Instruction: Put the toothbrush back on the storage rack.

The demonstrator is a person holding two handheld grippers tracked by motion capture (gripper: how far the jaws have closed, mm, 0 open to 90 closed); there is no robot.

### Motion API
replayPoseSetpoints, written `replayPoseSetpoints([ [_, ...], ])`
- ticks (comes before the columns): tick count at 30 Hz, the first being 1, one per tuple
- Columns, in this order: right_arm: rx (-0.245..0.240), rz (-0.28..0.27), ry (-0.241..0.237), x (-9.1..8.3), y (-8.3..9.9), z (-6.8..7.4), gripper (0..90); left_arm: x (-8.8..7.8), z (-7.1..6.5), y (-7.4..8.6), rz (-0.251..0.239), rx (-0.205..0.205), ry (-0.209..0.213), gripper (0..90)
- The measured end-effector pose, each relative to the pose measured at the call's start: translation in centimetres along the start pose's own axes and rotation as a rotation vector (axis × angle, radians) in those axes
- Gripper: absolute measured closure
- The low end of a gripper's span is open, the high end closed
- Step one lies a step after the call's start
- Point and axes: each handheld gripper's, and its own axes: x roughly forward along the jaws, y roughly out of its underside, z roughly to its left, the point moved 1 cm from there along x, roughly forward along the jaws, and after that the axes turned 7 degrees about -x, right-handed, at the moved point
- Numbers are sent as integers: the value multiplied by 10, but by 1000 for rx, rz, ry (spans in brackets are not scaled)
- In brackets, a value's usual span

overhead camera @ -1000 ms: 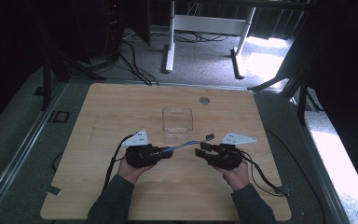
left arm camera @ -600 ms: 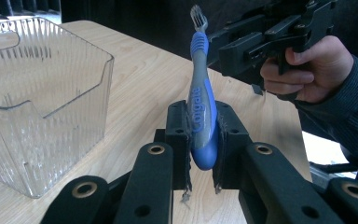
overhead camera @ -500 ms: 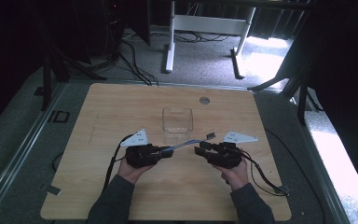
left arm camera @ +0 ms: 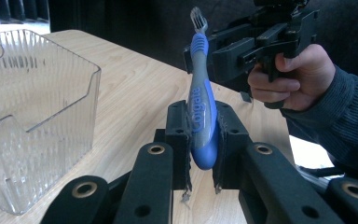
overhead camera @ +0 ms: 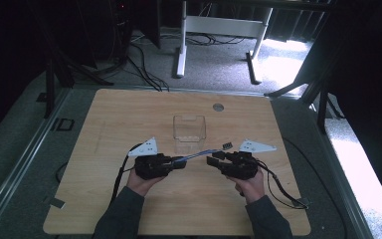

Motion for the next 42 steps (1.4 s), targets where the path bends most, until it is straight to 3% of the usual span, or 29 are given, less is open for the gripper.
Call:
replayPoseSetpoints([
  [32,43,-63,-91,0,-3,0,479,3,-3,1,-7,16,47,787],
  [42,95,-99,-144,-2,-4,-3,507,6,-4,3,15,22,62,785],
])
